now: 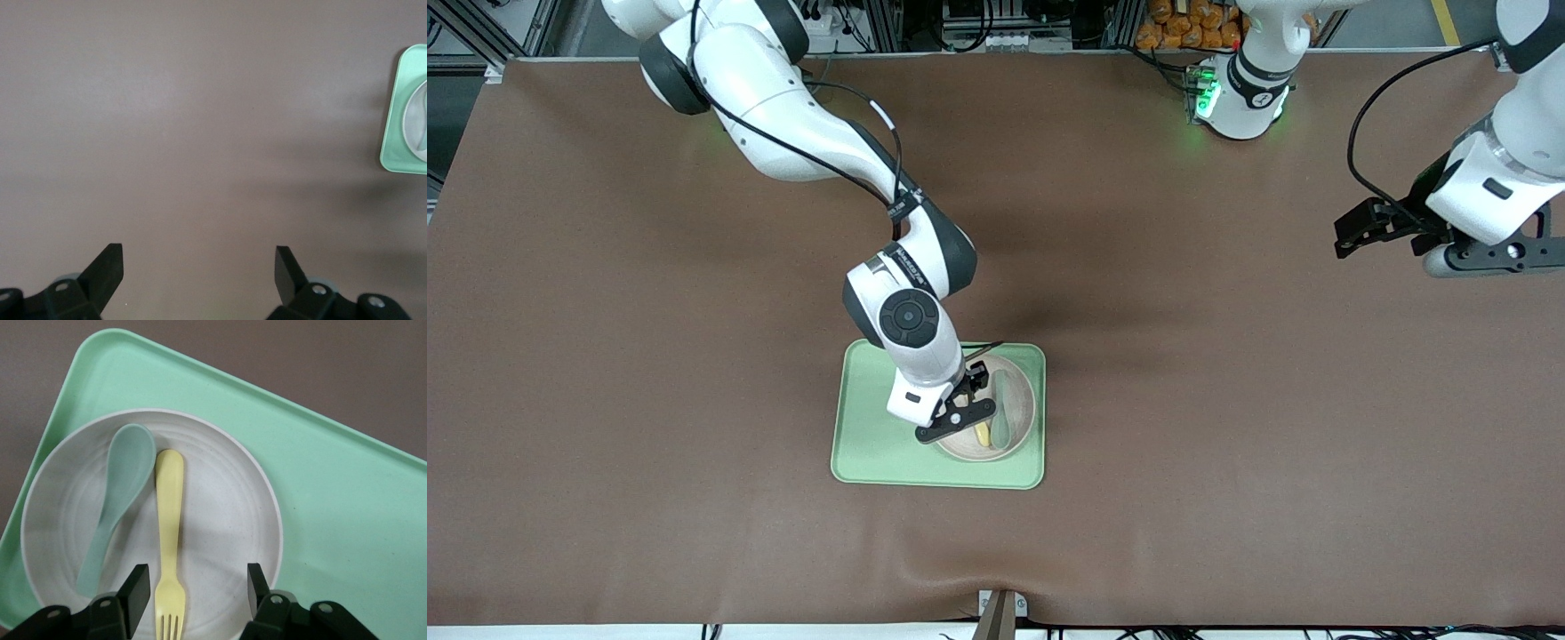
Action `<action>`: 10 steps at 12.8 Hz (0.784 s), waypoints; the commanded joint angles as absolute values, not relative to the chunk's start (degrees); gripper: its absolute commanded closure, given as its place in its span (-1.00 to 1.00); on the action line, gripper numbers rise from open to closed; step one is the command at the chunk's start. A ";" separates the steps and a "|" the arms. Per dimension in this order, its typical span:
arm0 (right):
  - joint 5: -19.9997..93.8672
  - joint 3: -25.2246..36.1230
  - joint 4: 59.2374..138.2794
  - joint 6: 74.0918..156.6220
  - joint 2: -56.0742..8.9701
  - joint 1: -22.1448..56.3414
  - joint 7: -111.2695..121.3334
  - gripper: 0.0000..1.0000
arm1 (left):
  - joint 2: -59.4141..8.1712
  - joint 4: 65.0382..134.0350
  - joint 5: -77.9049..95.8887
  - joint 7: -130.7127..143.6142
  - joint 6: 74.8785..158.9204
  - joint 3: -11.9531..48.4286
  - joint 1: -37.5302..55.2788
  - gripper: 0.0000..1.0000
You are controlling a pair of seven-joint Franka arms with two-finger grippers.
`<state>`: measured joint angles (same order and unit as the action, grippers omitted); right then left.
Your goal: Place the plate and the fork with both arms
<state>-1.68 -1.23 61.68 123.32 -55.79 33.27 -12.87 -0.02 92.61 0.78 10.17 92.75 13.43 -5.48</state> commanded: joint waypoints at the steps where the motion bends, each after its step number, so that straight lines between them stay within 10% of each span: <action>1: -2.81 0.17 59.06 124.54 -58.53 34.36 -14.33 -0.13 | 0.53 89.91 -0.35 9.67 90.53 13.54 -5.89 -1.00; 10: -2.81 0.88 59.06 126.83 -60.64 36.04 -15.64 -0.01 | 0.70 88.51 -0.35 8.88 88.86 12.66 -6.51 -1.00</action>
<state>-1.79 0.11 61.62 126.76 -58.90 35.28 -14.05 0.06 89.69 0.77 10.13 89.80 13.09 -6.73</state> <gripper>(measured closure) 0.467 0.000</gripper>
